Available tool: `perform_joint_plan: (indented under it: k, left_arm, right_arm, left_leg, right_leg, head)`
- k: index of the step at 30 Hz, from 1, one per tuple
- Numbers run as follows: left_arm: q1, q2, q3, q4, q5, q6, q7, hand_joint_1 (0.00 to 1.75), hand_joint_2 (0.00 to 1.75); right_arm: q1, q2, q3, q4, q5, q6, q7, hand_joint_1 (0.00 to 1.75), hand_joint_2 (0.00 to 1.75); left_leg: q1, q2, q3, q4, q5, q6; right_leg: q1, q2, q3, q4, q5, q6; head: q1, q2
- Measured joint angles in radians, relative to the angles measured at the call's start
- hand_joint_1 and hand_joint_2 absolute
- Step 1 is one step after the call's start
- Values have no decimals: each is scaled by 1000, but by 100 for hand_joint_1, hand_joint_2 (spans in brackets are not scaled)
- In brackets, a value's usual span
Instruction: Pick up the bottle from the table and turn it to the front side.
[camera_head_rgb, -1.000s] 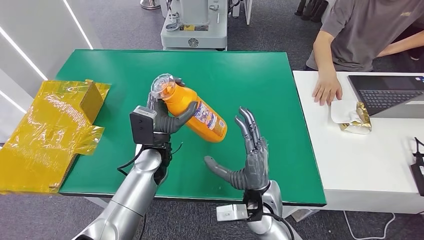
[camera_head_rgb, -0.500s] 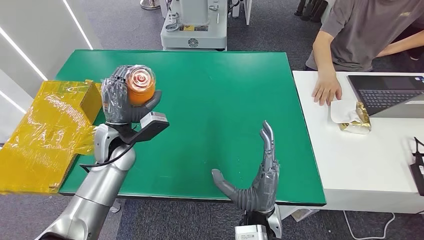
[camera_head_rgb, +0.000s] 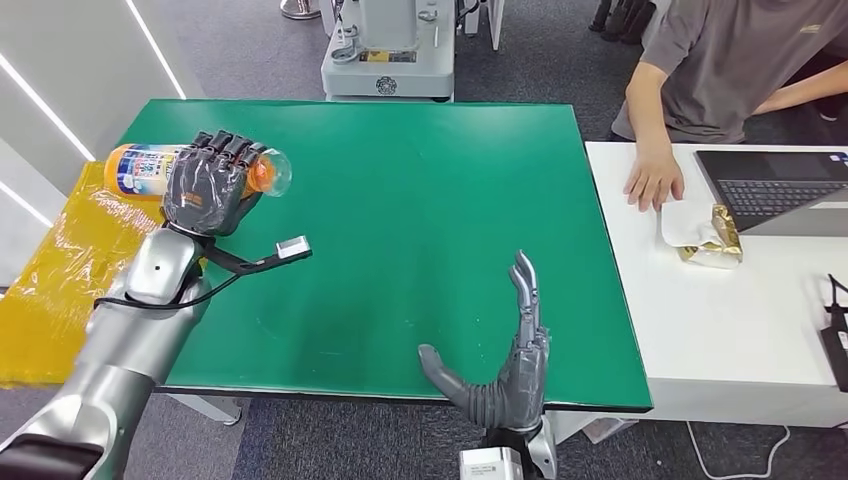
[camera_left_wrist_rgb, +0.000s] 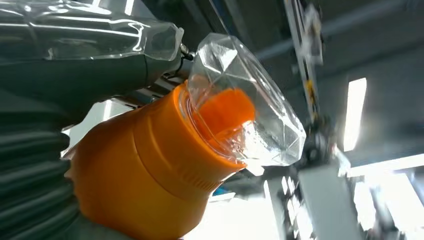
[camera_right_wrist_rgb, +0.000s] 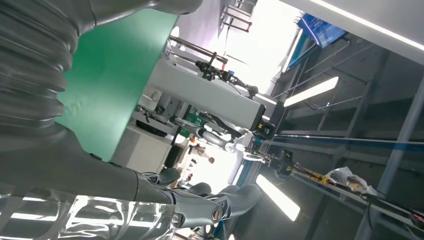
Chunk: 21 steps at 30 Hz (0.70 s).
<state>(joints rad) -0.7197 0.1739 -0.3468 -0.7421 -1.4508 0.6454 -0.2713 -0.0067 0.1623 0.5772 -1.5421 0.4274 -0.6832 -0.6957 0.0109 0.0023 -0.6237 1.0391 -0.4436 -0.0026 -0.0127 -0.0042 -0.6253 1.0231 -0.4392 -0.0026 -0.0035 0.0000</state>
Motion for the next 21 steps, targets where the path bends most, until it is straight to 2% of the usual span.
perform_joint_plan:
  k: [9, 14, 21]
  left_arm:
    - [-35, 6, -1, 264, -53, -68, 40, 175, 175]
    - [-35, 6, -1, 332, -54, -118, 57, 175, 175]
    - [-35, 6, -1, 376, -54, -122, 59, 175, 175]
  right_arm:
    - [3, 1, -5, 21, 0, 0, 0, 0, 175]
    - [3, 1, -5, 28, 0, 0, 0, 0, 175]
    - [3, 1, -5, 32, 0, 0, 0, 0, 175]
  left_leg:
    - [0, 1, 0, 0, 0, 0]
    - [0, 1, -1, 0, -1, -1]
    - [0, 1, -1, 0, 0, -1]
  right_leg:
    - [0, 2, -1, 0, 0, 0]
    - [0, 1, -1, 0, 0, 0]
    - [0, 1, -1, 0, 0, 0]
  head:
    - [0, 0]
    - [0, 0]
    - [0, 0]
